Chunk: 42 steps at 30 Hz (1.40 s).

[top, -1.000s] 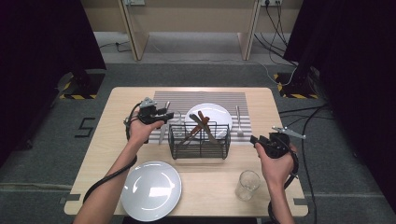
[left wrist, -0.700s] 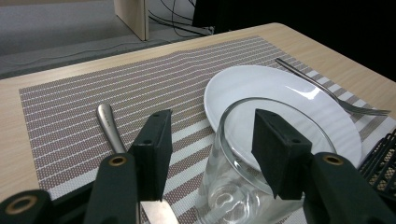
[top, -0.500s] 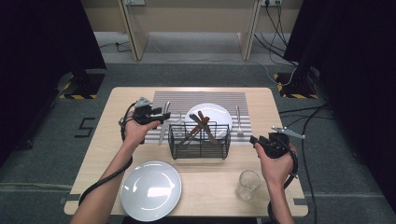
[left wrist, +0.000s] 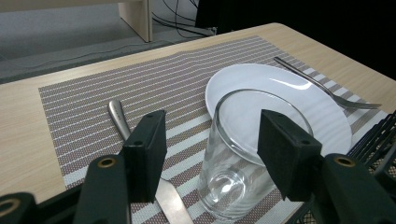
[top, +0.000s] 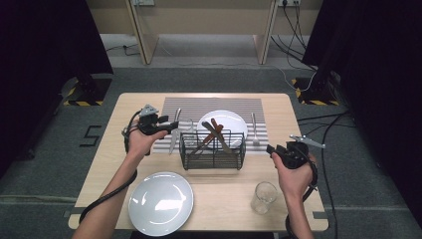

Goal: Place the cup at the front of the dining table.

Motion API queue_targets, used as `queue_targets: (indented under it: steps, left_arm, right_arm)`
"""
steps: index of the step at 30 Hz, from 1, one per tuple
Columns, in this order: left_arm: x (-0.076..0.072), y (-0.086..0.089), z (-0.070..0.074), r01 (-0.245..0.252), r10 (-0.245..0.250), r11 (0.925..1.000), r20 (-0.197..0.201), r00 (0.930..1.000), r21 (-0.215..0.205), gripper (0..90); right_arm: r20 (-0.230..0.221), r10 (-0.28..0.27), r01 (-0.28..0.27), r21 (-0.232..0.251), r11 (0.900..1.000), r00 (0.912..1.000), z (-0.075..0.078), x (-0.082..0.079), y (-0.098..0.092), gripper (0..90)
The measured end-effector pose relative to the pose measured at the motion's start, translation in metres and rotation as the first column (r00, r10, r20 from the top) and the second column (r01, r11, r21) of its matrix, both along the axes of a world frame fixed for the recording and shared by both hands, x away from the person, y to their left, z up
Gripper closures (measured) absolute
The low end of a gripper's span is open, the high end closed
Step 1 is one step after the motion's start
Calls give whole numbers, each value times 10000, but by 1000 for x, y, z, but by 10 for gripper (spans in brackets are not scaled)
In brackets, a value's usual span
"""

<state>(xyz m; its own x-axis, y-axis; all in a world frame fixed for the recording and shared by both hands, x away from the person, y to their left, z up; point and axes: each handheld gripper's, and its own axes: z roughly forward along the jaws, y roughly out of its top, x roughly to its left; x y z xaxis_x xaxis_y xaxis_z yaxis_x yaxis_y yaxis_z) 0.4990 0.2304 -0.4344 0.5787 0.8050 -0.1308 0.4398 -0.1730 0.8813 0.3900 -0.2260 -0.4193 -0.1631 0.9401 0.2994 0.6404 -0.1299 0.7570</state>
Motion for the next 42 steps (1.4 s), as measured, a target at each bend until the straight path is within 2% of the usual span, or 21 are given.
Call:
queue_targets:
  steps: [9,15,19,25,42]
  left_arm:
    - [-9,3,1,55,-55,10000,57,10000,-36,418]
    - [-16,5,3,146,-147,9999,141,9998,89,417]
    - [-20,9,2,183,-183,9998,93,9998,-41,413]
    - [-28,16,-2,146,-146,9999,27,9999,37,412]
    - [-49,31,0,258,-259,9996,153,9995,101,401]
  right_arm:
    - [18,-12,12,-8,10000,10000,1,0,0,572]
    - [15,-16,16,-16,10000,10000,1,0,0,572]
    - [12,-5,5,-16,10000,10000,1,0,0,572]
    - [2,9,-9,-24,10000,10000,1,0,1,571]
    - [49,-31,31,6,10000,10000,2,-1,-1,567]
